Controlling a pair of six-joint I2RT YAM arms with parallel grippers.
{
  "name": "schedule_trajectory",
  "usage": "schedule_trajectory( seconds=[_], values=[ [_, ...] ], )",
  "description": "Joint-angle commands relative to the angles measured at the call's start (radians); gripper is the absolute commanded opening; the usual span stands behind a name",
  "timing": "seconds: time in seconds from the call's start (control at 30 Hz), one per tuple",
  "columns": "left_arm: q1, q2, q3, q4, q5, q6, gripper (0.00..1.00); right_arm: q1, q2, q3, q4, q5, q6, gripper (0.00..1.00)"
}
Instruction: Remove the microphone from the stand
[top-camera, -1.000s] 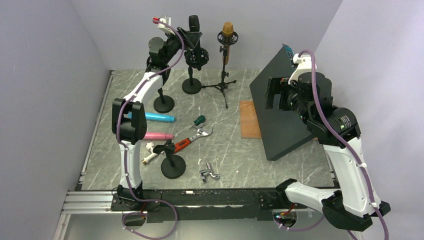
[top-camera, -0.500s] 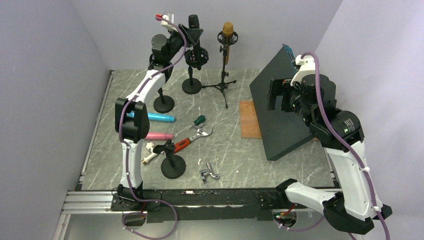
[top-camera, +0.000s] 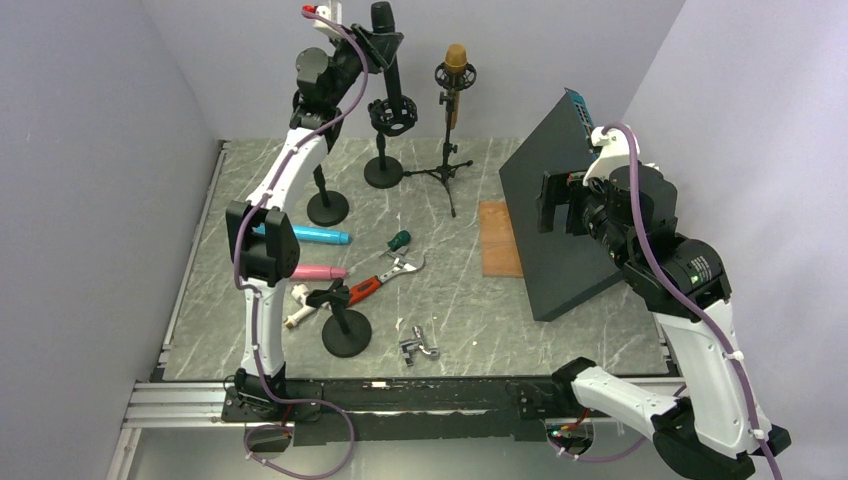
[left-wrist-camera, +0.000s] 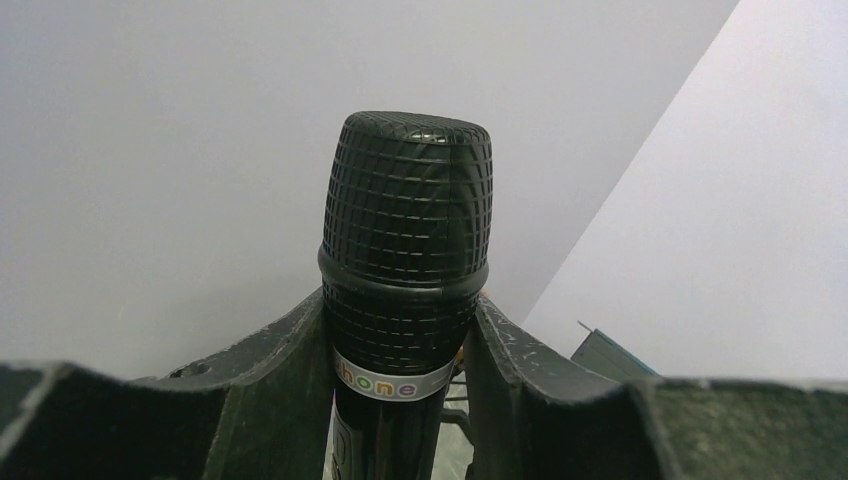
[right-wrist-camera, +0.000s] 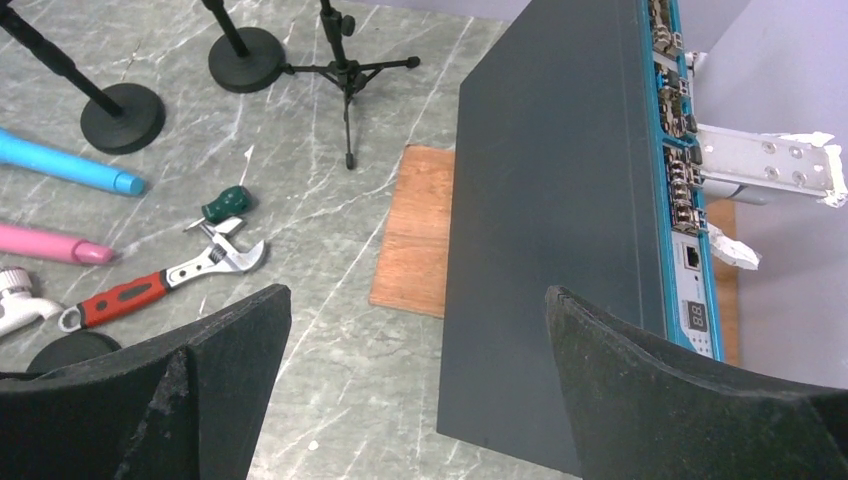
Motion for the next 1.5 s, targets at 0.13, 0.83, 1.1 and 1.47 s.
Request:
schedule_trajectory(
  seconds=[0.13, 0.83, 1.1, 1.47],
  values=[
    [0.001, -0.236, 0.013, -0.008, -0.135, 0.003, 0.21, 0.001, -0.04, -0.063, 0.118, -0.068, -0.04, 1.0],
    [0.199, -1.011, -0.663, -1.238, -0.647, -0.528, 0.0, 0.002, -0.164, -0.26, 0.203, -0.37, 0.068, 1.0],
    [0.377, -1.036, -0.864, -1.632, -0.557, -0.798, 0.0, 0.002, -0.148, -0.273, 0.205, -0.4, 0.082, 1.0],
    [0.441, -0.847, -0.965, -1.569, -0.527, -0.954, 0.0, 0.003, -0.093, -0.162, 0.157, -0.306, 0.079, 1.0]
  ],
)
